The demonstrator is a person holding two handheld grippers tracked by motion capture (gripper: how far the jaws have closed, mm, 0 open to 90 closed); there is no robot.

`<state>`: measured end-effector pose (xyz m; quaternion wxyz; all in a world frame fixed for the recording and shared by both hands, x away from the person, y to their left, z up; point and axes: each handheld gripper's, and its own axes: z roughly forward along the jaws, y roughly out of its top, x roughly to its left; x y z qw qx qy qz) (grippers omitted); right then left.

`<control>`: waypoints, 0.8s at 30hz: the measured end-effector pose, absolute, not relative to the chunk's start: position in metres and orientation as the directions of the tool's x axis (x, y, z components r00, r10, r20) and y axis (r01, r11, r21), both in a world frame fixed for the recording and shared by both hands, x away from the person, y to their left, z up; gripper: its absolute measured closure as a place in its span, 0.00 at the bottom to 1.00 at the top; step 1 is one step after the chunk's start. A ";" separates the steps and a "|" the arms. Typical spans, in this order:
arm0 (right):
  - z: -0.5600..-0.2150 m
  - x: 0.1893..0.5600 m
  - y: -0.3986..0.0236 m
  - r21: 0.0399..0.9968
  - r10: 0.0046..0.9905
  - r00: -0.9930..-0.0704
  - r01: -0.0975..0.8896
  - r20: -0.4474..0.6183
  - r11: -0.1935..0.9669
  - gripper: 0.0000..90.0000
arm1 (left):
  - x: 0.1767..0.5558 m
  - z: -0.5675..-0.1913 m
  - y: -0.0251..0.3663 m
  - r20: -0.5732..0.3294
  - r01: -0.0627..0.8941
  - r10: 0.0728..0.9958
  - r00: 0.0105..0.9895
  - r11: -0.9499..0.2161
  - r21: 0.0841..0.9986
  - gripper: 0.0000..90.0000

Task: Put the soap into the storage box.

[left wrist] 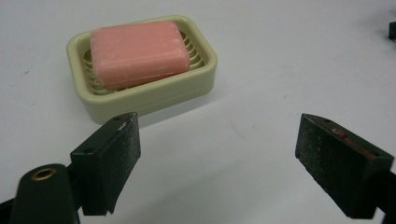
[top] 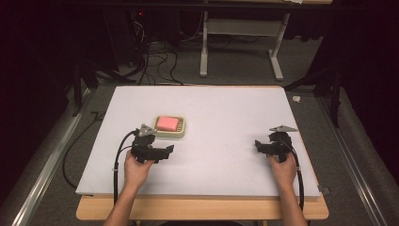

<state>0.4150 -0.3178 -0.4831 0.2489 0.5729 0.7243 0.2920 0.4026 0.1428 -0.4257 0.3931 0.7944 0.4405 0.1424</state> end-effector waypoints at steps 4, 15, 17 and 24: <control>-0.483 0.415 -0.318 0.708 0.975 -0.220 0.685 -0.026 0.173 0.18 | 0.403 -0.430 0.146 -0.126 0.598 0.818 0.562 -0.296 0.745 0.17; -0.483 0.415 -0.318 0.708 0.975 -0.219 0.685 -0.026 0.173 0.18 | 0.409 -0.442 0.152 -0.128 0.628 0.840 0.527 -0.284 0.725 0.17; -0.483 0.415 -0.318 0.708 0.975 -0.219 0.685 -0.026 0.173 0.18 | 0.410 -0.444 0.153 -0.124 0.631 0.844 0.522 -0.284 0.722 0.17; -0.483 0.415 -0.318 0.708 0.975 -0.219 0.685 -0.026 0.173 0.18 | 0.414 -0.450 0.157 -0.125 0.645 0.858 0.499 -0.271 0.714 0.17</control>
